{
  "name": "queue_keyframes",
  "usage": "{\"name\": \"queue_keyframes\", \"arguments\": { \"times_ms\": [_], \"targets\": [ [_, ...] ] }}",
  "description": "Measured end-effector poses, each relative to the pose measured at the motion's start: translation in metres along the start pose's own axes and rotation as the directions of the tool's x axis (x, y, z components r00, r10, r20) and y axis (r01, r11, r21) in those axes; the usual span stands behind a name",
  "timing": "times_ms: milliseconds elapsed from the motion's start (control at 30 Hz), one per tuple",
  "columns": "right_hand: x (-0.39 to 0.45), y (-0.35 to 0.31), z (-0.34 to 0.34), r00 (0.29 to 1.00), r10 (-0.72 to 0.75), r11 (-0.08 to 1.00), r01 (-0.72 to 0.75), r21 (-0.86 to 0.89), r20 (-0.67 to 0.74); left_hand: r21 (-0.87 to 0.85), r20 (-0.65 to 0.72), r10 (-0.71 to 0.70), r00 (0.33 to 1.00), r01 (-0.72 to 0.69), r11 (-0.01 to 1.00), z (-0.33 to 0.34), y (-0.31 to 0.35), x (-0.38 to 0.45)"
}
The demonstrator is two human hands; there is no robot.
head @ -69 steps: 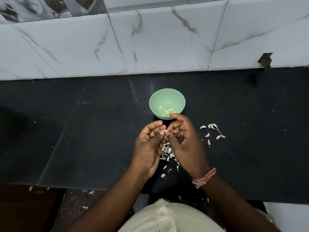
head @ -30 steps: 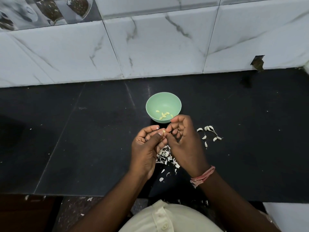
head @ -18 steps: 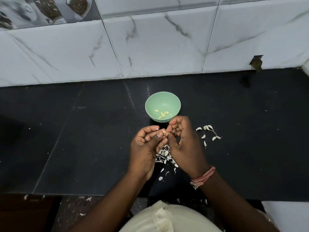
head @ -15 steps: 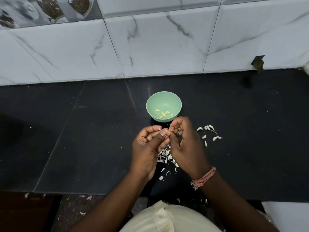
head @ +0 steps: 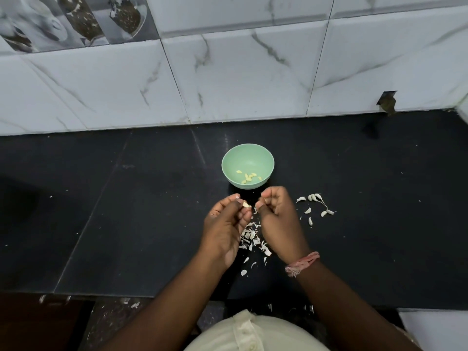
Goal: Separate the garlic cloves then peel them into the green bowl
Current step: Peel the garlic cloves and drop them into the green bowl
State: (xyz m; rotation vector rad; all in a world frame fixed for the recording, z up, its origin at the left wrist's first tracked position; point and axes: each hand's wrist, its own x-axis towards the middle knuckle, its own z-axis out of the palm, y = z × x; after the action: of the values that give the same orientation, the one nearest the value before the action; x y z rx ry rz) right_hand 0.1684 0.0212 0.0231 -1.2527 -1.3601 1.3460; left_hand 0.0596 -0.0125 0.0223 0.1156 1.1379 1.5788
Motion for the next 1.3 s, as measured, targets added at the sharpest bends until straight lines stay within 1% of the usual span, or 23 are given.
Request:
{"name": "queue_keyframes", "arguments": {
  "times_ms": [67,133,233,433,600,733,800,867,900,967,1000,1033,1100,1133,1167,1200,1267,1300],
  "targets": [
    [0.006,0.004,-0.004,0.994,0.066,0.998,-0.065,0.018,-0.087,-0.028,-0.078,-0.049,0.996,0.047,0.998,0.002,0.004,0.012],
    [0.009,0.008,-0.009,0.986,0.112,0.994,-0.109,0.03,-0.127,-0.038,-0.145,-0.057,0.988,0.052,0.998,0.007,0.008,0.025],
    [0.012,0.013,-0.012,0.98,0.152,0.988,-0.148,0.044,-0.129,-0.05,-0.203,-0.057,0.978,0.048,0.998,0.023,0.015,0.044],
    [0.008,0.014,-0.011,0.983,0.157,0.987,-0.152,0.056,-0.1,-0.052,-0.341,-0.051,0.939,0.036,0.998,0.044,0.015,0.068],
    [0.003,0.021,-0.017,0.985,0.154,0.987,-0.149,0.062,-0.082,-0.033,-0.367,-0.012,0.93,0.0,0.999,0.043,0.007,0.075],
    [-0.001,0.026,-0.024,0.993,0.106,0.994,-0.105,0.031,-0.049,-0.057,-0.34,-0.032,0.94,0.014,0.998,0.042,0.006,0.074],
    [0.0,0.029,-0.026,0.997,0.077,0.997,-0.077,-0.011,-0.001,-0.063,-0.318,-0.017,0.948,-0.004,0.998,0.045,0.005,0.063],
    [0.0,0.033,-0.024,0.998,0.05,0.997,-0.048,-0.052,0.046,-0.032,-0.304,-0.002,0.953,-0.008,0.999,0.046,-0.001,0.046],
    [0.0,0.035,-0.024,0.998,0.009,0.997,-0.005,-0.073,0.055,-0.016,-0.3,-0.008,0.954,0.004,1.0,0.045,-0.007,0.035],
    [-0.004,0.038,-0.022,0.984,-0.167,0.975,0.175,-0.139,0.068,-0.011,-0.308,-0.064,0.949,0.063,0.998,0.038,-0.017,0.015],
    [-0.008,0.039,-0.022,0.961,-0.25,0.946,0.268,-0.184,0.118,-0.016,-0.293,-0.114,0.949,0.114,0.993,0.035,-0.02,0.004],
    [-0.012,0.041,-0.02,0.934,-0.29,0.914,0.335,-0.231,0.207,-0.013,-0.253,-0.167,0.953,0.17,0.985,0.032,-0.022,-0.007],
    [-0.021,0.049,-0.016,0.888,-0.25,0.829,0.402,-0.388,0.386,0.004,-0.13,-0.252,0.959,0.254,0.967,0.029,-0.024,-0.026],
    [-0.025,0.054,-0.014,0.882,-0.221,0.777,0.418,-0.471,0.417,0.013,-0.095,-0.265,0.96,0.267,0.963,0.028,-0.025,-0.033],
    [-0.026,0.058,-0.011,0.894,-0.206,0.742,0.408,-0.532,0.398,0.028,-0.098,-0.259,0.961,0.263,0.964,0.027,-0.025,-0.036],
    [-0.024,0.06,-0.01,0.916,-0.203,0.725,0.379,-0.575,0.347,0.04,-0.131,-0.232,0.964,0.239,0.97,0.025,-0.026,-0.037],
    [-0.016,0.058,-0.011,0.964,-0.157,0.734,0.26,-0.627,0.216,0.068,-0.212,-0.147,0.966,0.164,0.984,0.02,-0.027,-0.031],
    [-0.011,0.059,-0.015,0.978,-0.135,0.747,0.205,-0.632,0.157,0.082,-0.23,-0.131,0.964,0.153,0.985,0.017,-0.027,-0.028]
  ]
}}
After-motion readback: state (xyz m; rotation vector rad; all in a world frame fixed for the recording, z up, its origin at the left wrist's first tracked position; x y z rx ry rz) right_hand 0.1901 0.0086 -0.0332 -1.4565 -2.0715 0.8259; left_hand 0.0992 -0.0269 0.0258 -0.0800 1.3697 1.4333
